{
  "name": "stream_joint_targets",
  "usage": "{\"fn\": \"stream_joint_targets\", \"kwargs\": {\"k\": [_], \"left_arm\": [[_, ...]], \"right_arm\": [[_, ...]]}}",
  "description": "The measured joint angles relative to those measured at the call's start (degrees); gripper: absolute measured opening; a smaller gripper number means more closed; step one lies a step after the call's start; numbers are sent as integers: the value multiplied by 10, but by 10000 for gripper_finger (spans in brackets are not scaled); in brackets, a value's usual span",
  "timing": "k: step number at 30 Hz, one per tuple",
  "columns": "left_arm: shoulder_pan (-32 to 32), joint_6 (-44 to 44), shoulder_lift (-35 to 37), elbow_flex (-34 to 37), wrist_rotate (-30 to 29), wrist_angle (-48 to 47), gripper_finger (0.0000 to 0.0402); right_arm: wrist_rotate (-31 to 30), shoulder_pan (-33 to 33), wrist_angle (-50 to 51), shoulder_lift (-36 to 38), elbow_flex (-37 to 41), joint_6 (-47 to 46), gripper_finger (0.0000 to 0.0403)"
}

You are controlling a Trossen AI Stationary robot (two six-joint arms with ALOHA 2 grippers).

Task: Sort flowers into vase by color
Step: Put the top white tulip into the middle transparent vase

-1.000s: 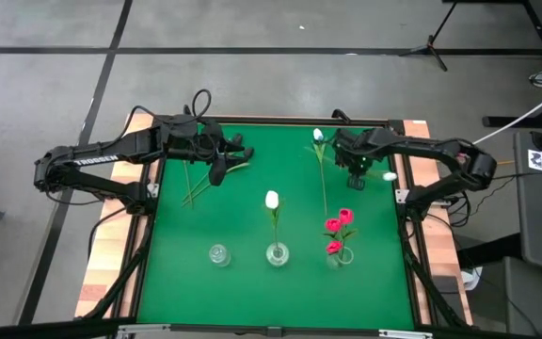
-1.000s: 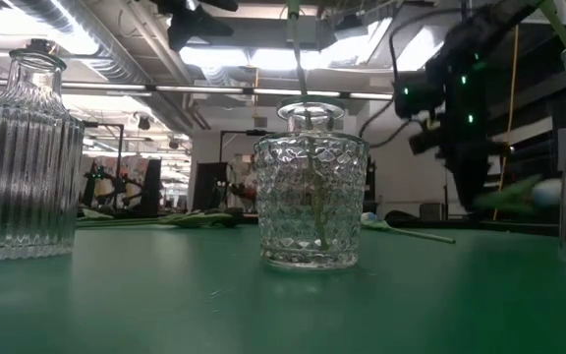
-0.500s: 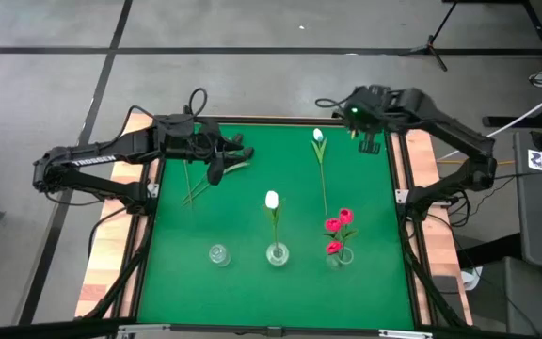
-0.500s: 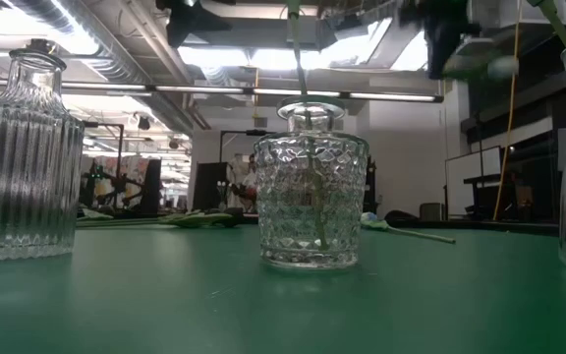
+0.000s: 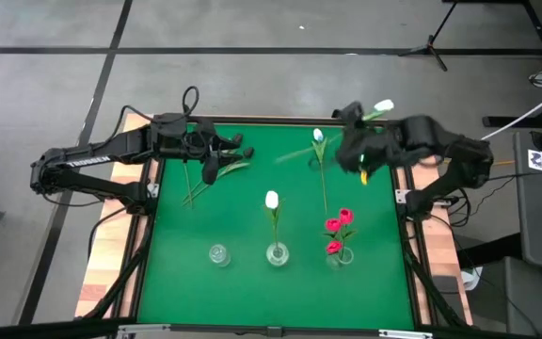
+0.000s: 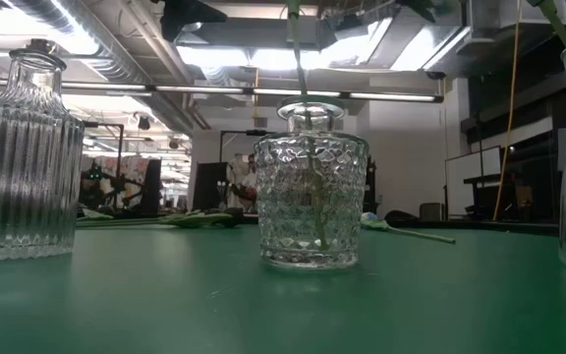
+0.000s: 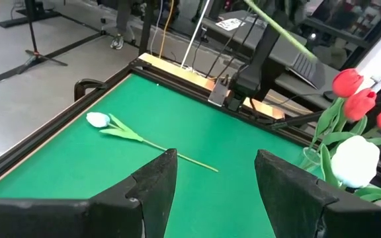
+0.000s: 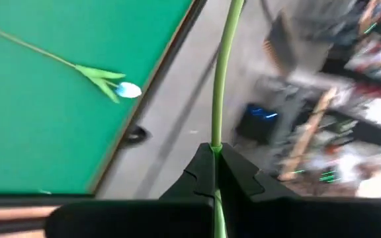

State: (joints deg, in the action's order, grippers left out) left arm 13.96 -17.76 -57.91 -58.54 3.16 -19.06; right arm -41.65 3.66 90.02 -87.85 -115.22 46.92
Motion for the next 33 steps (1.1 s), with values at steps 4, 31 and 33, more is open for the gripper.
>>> {"fn": "stream_joint_targets", "kwargs": {"k": [4, 31, 33], "left_arm": [[0, -8, 2, 0, 0, -1, 200], [-9, -29, 5, 0, 0, -45, 200], [-13, -29, 5, 0, 0, -45, 200]], "right_arm": [[-118, 75, 0, -31, 0, 59, 1], [-401, 177, -90, -96, 0, 404, 1], [-398, 197, -90, -96, 0, 406, 1]]}}
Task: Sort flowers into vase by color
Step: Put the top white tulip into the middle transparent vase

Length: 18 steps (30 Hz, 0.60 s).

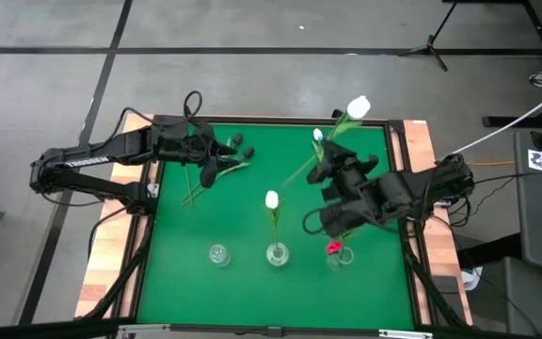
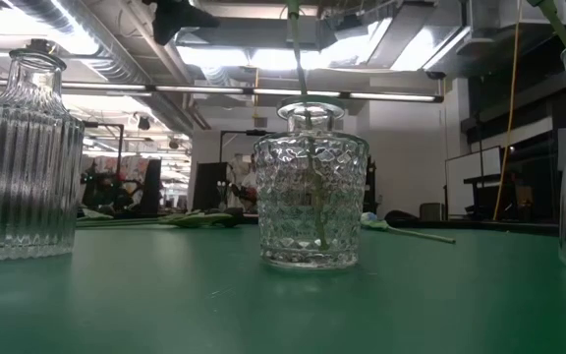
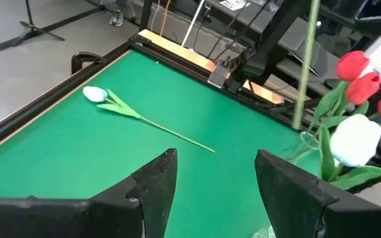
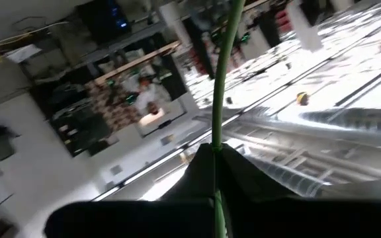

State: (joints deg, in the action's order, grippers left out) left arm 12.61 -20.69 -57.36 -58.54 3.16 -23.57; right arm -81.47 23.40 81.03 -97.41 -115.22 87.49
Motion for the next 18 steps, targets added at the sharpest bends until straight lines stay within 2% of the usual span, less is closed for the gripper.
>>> {"fn": "stream_joint_targets", "kwargs": {"k": [18], "left_arm": [[-15, -17, 0, 0, 0, 1, 200]], "right_arm": [[-8, 148, 15, -12, 0, 31, 1]]}}
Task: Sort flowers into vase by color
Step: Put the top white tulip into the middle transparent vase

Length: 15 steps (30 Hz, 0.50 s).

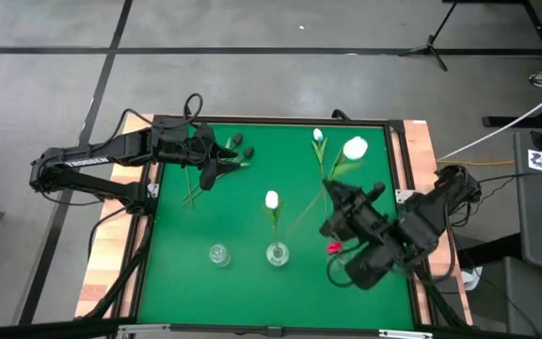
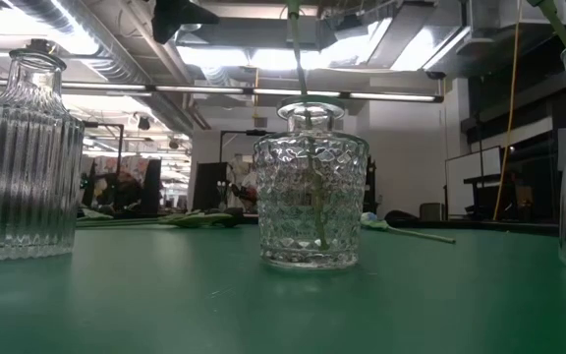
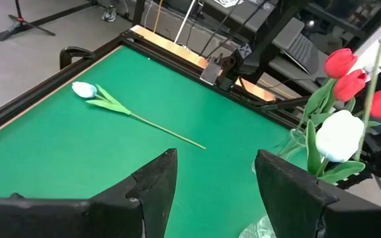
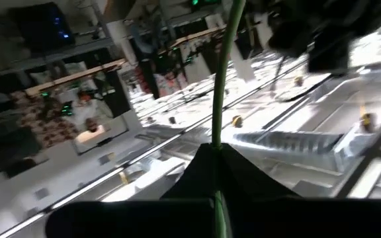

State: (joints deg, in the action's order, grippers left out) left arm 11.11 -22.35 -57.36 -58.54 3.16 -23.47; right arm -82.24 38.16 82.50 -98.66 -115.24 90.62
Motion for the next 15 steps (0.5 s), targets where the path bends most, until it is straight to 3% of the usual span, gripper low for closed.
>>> {"fn": "stream_joint_targets", "kwargs": {"k": [4, 15], "left_arm": [[0, 0, 0, 0, -3, 0, 200], [0, 2, 0, 0, -9, 0, 200]], "right_arm": [[-1, 32, -11, -9, 0, -2, 1], [-28, 136, -160, -35, 0, -32, 1]]}}
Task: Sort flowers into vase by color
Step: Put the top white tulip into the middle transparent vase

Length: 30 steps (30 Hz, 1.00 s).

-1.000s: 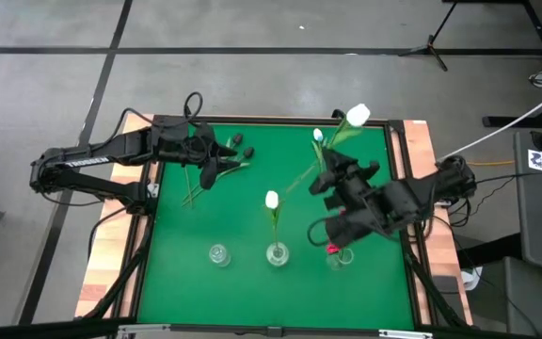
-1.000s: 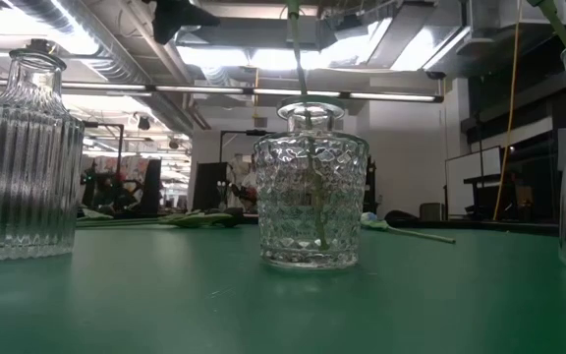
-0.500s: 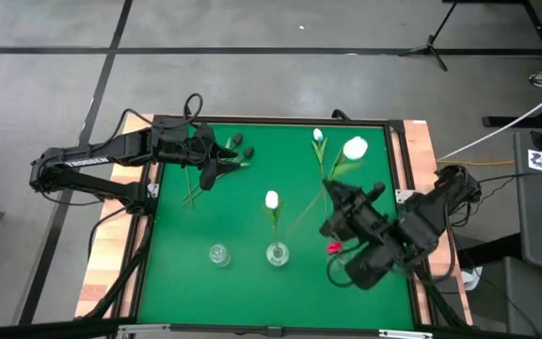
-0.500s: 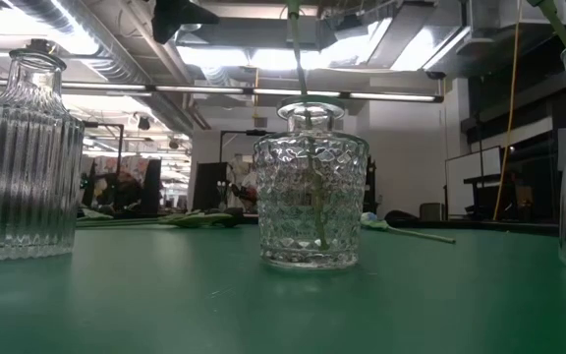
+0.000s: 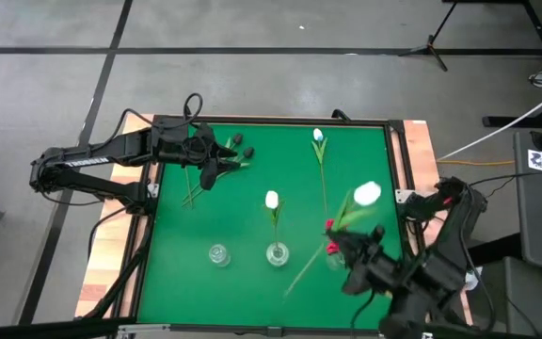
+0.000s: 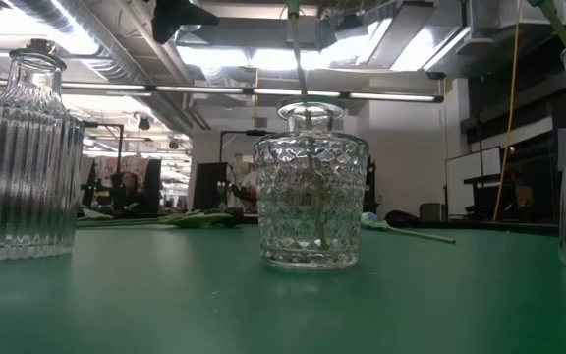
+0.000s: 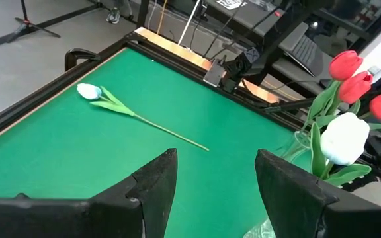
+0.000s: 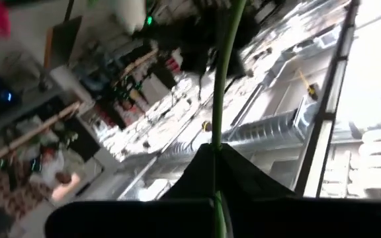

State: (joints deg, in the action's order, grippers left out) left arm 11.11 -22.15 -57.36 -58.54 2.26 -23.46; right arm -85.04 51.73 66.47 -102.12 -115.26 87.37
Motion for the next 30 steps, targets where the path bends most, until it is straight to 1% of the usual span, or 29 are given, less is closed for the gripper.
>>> {"fn": "stream_joint_targets", "kwargs": {"k": [6, 11, 14, 18, 20, 24, 27, 30], "left_arm": [[0, 16, 0, 0, -2, -4, 200], [0, 34, 0, 0, -30, -18, 200], [0, 37, 0, 0, -34, -19, 200], [0, 45, 0, 0, -34, -19, 200], [0, 46, 0, 0, -34, -19, 200], [0, 58, 0, 0, -34, -19, 200], [0, 65, 0, 0, -34, -18, 200], [0, 74, 0, 0, -35, -15, 200]], "right_arm": [[6, 33, -111, -43, 0, 24, 1], [24, 33, -128, -76, 0, 37, 6], [49, 12, -128, -93, 0, 74, 7], [98, -32, -125, -111, 0, 147, 3], [107, -57, -123, -122, 0, 167, 2], [103, -103, -105, -143, 0, 163, 2], [89, -132, -59, -150, 0, 142, 2], [87, -150, -5, -153, 11, 132, 1]]}}
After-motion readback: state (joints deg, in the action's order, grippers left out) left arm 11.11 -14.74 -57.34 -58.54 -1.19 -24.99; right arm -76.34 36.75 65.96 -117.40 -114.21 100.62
